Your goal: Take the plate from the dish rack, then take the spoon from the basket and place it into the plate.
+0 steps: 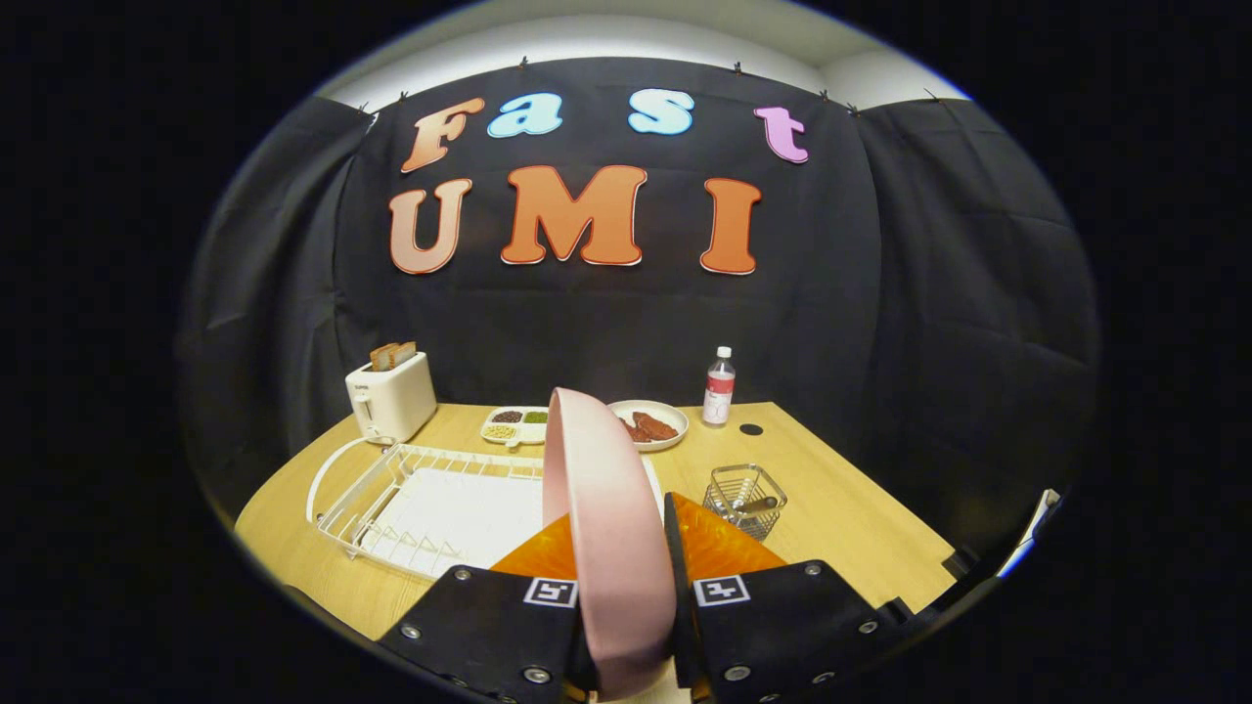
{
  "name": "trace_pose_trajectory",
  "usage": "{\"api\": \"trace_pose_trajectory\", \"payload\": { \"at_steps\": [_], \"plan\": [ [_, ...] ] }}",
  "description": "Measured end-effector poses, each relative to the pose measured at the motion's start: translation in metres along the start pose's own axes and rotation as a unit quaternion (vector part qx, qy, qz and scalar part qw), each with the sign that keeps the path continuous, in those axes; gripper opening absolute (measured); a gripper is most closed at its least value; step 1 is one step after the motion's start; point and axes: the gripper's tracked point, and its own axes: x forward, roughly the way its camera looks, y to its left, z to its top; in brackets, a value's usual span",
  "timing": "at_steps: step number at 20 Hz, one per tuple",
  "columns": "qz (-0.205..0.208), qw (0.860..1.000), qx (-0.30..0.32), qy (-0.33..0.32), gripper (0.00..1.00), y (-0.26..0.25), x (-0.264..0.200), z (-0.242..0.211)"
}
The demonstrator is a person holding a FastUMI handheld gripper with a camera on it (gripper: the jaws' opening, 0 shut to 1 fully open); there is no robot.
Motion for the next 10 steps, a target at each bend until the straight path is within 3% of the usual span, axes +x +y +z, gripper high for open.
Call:
{"api": "trace_pose_trajectory", "payload": {
  "at_steps": [10],
  "plan": [
    [0.027, 0.993, 0.11, 0.043, 0.28, -0.006, -0.031, -0.08]
  ]
}}
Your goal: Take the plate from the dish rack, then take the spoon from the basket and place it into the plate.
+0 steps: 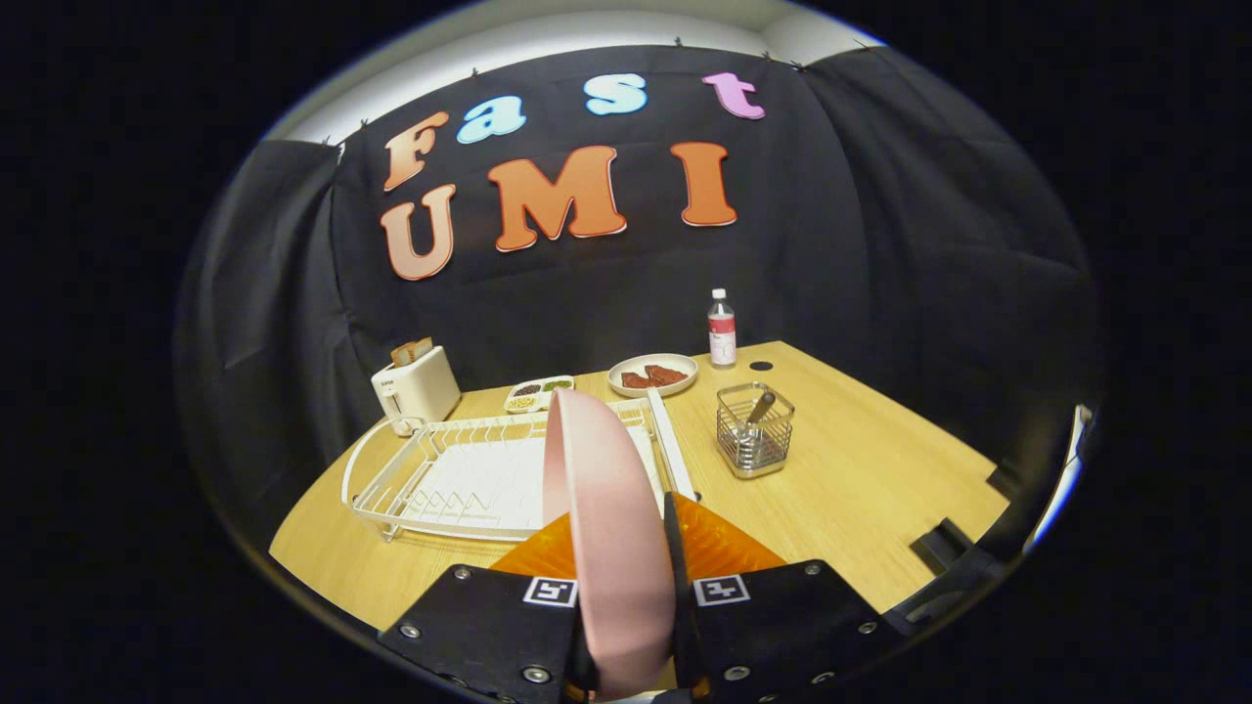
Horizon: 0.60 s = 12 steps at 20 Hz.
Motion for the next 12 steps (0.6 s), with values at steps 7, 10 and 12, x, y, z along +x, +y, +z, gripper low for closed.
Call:
{"api": "trace_pose_trajectory", "payload": {
  "at_steps": [7, 10, 12],
  "plan": [
    [0.031, 0.991, 0.117, 0.059, 0.28, 0.005, 0.002, -0.071],
    [0.046, 0.984, 0.151, 0.084, 0.28, 0.016, 0.008, -0.091],
    [0.06, 0.976, 0.185, 0.099, 0.28, 0.025, 0.009, -0.099]
  ]
}}
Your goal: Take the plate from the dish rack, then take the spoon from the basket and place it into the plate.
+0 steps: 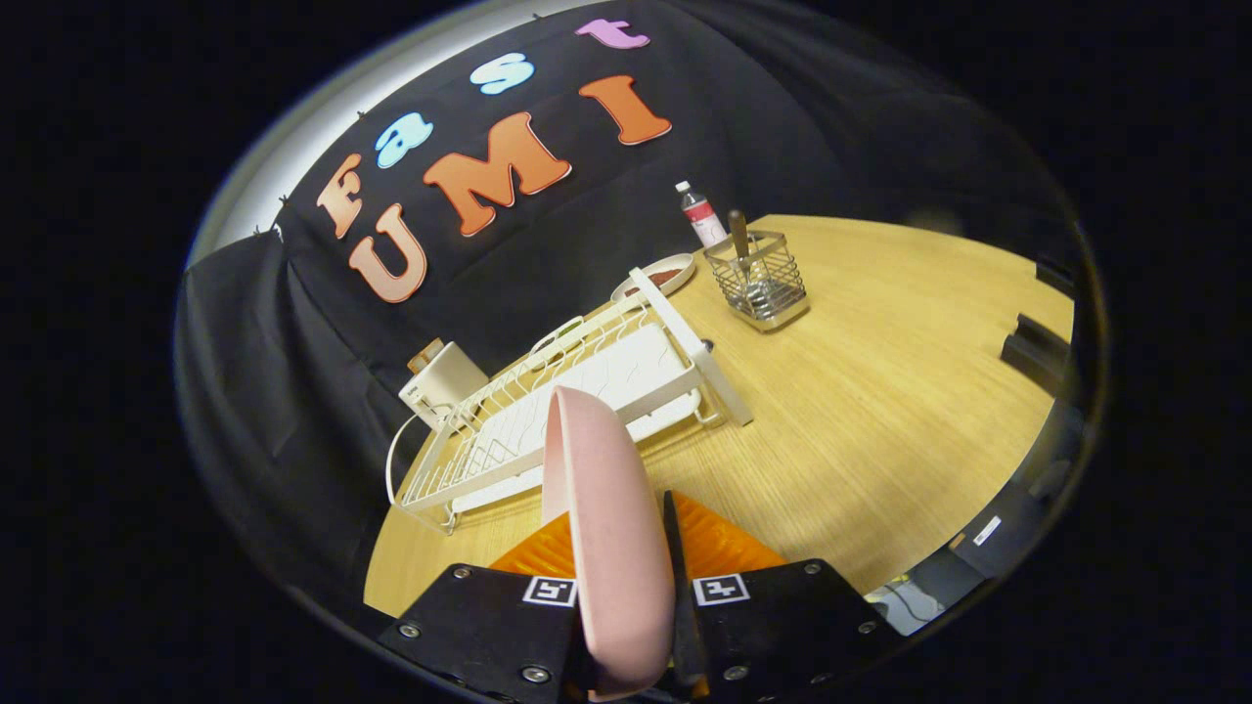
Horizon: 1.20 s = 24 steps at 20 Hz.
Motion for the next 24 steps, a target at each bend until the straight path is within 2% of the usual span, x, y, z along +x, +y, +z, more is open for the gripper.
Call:
{"api": "trace_pose_trajectory", "payload": {
  "at_steps": [6, 9, 13, 16, 19, 21, 24],
  "plan": [
    [0.017, 0.996, 0.079, 0.047, 0.28, 0.006, 0.022, -0.028],
    [0.013, 0.994, 0.094, 0.052, 0.3, 0.005, 0.024, -0.03],
    [-0.019, 0.997, 0.068, 0.039, 0.33, -0.008, 0.023, -0.024],
    [-0.024, 0.997, 0.064, 0.033, 0.37, -0.011, 0.02, -0.019],
    [-0.035, 0.998, 0.044, 0.027, 0.47, -0.018, 0.02, -0.018],
    [-0.034, 0.999, 0.028, 0.02, 0.49, -0.019, 0.018, -0.013],
    [-0.05, 0.999, -0.019, -0.007, 0.58, -0.029, 0.016, 0.007]
  ]
}}
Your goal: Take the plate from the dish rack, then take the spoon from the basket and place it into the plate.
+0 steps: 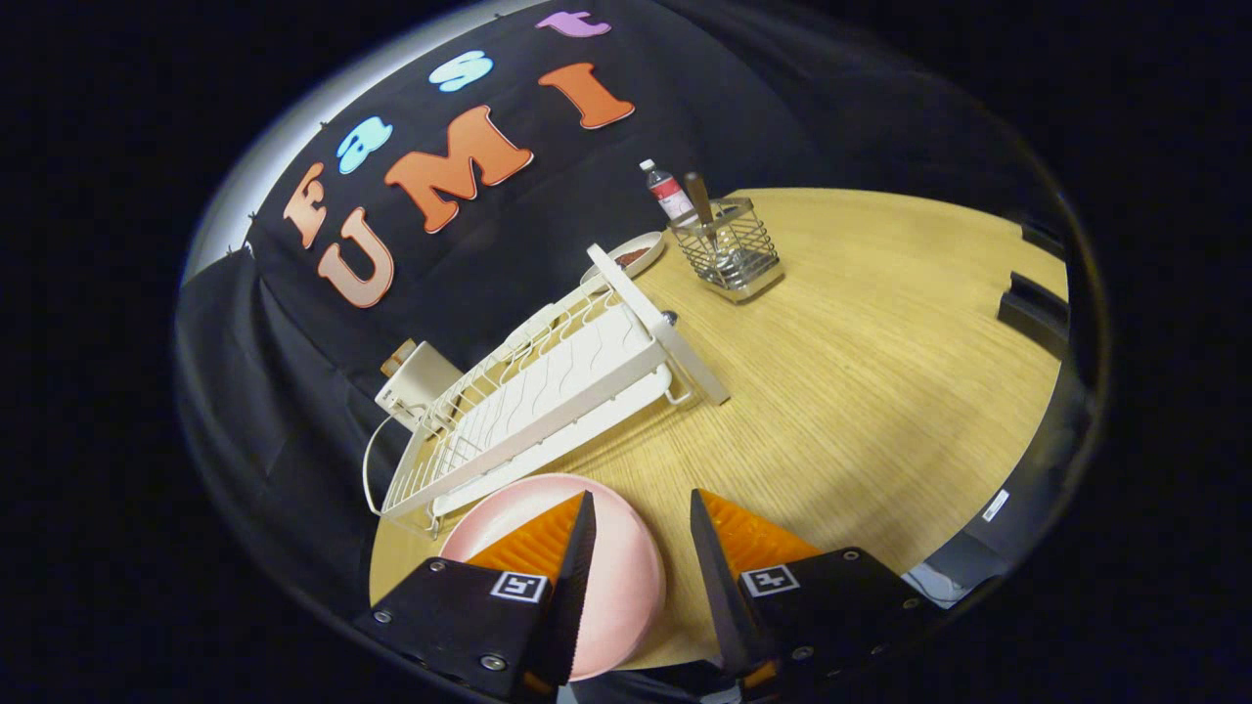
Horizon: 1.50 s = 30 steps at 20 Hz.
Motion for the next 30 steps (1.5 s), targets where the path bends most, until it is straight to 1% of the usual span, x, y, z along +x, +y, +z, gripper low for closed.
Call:
{"api": "trace_pose_trajectory", "payload": {
  "at_steps": [2, 3, 4, 5, 6, 7, 9, 10, 13, 16, 21, 24, 26, 28, 30],
  "plan": [
    [-0.014, 0.999, -0.031, -0.021, 0.65, -0.007, 0.001, 0.017],
    [-0.022, 0.998, -0.05, -0.032, 0.71, -0.01, 0.003, 0.026],
    [-0.029, 0.996, -0.068, -0.042, 0.74, -0.013, 0.002, 0.033],
    [-0.035, 0.994, -0.085, -0.053, 0.81, -0.016, 0.002, 0.041],
    [-0.038, 0.992, -0.101, -0.062, 0.84, -0.017, 0.003, 0.048],
    [-0.04, 0.99, -0.116, -0.069, 0.9, -0.017, 0.003, 0.054],
    [-0.044, 0.985, -0.141, -0.085, 0.97, -0.019, 0.005, 0.07],
    [-0.048, 0.982, -0.153, -0.095, 0.98, -0.021, 0.007, 0.078],
    [-0.063, 0.971, -0.194, -0.128, 0.99, -0.027, 0.012, 0.109],
    [-0.091, 0.952, -0.236, -0.173, 0.99, -0.035, 0.019, 0.152],
    [-0.105, 0.932, -0.271, -0.216, 0.99, -0.042, 0.044, 0.199],
    [-0.112, 0.925, -0.277, -0.235, 0.98, -0.048, 0.065, 0.219],
    [-0.106, 0.925, -0.273, -0.241, 0.98, -0.049, 0.079, 0.223],
    [-0.101, 0.927, -0.269, -0.24, 0.92, -0.052, 0.095, 0.223],
    [-0.104, 0.927, -0.272, -0.235, 0.81, -0.054, 0.107, 0.224]
  ]
}}
